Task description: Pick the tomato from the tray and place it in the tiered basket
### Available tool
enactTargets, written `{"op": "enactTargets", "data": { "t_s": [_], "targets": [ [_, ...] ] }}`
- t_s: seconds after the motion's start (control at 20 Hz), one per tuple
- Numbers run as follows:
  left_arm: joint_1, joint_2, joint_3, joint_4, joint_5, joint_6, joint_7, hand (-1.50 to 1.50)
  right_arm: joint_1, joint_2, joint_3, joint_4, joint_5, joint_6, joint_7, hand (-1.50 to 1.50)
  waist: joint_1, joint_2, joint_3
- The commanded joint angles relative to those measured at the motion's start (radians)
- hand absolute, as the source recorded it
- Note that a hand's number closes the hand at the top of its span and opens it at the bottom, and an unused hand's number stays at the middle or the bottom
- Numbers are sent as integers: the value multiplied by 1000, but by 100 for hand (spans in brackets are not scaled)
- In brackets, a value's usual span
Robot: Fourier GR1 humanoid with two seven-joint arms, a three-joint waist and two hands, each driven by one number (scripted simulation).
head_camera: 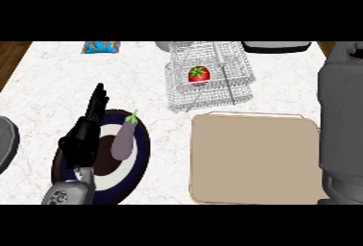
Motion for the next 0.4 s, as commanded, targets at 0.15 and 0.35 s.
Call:
{"op": "enactTargets", "data": {
  "t_s": [0.15,0.35],
  "targets": [
    [40,-6,9,15,0,14,-36,0,353,-74,-146,-424,-238,156,-45,-150,-32,-3,1],
    [10,-18,-4,7,-10,19,12,0,550,-88,-265,-620,-415,229,-90,-150,-14,3,1]
  ]
}}
